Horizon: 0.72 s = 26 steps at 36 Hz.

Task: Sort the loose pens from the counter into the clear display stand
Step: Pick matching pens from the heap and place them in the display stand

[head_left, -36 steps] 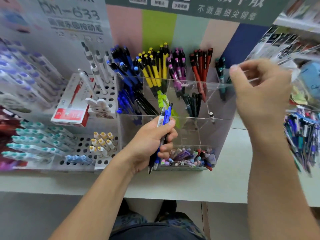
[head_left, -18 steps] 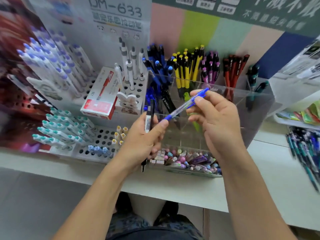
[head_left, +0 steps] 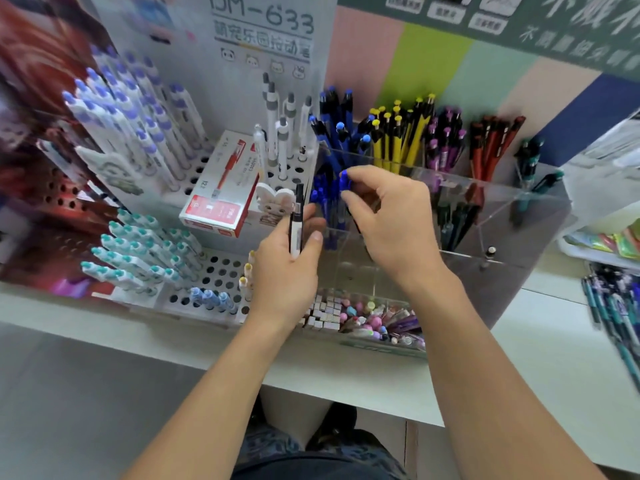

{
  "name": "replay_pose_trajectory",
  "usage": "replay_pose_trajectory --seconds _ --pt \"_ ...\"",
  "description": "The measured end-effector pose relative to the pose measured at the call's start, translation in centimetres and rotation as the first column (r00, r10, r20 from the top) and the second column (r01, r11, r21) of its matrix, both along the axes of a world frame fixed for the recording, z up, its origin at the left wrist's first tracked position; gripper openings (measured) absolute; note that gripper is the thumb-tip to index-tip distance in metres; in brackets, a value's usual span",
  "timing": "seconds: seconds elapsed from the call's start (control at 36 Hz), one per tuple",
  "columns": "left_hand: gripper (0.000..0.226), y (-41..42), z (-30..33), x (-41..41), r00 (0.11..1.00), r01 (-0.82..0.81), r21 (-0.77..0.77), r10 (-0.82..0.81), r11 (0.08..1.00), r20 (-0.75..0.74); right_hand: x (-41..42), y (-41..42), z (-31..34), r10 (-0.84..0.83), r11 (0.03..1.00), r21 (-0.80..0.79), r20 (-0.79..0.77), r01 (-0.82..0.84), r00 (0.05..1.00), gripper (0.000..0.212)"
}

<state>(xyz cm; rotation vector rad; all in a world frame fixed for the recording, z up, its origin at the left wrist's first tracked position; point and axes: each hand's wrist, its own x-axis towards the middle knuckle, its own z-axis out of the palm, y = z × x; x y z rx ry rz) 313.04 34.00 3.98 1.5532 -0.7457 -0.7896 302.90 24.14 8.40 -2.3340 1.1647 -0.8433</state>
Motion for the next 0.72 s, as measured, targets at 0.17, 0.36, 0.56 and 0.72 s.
replay_pose_trajectory --seconds 0.17,0.36,0.56,0.72 --pt "0.014 0.3 -0.3 0.3 0.955 0.018 -0.015 -0.022 1.0 -0.296 0.3 -0.3 0.3 0.009 1.0 0.03 -0.082 -0.007 0.997 0.016" --pt "0.034 0.7 0.2 1.8 0.662 0.202 -0.158 -0.253 0.967 -0.705 1.4 0.1 0.2 0.005 1.0 0.022 -0.205 0.0 0.979 0.018" --pt "0.024 0.5 1.0 1.3 0.635 0.445 -0.184 -0.453 0.876 -0.626 -1.8 2.6 1.7 0.002 0.91 0.405 0.194 -0.082 0.981 0.029" --pt "0.022 -0.4 1.4 -0.9 0.606 0.639 -0.147 -0.612 0.755 -0.507 -5.7 3.5 0.5 -0.219 0.649 0.736 0.423 -0.193 0.879 0.028"
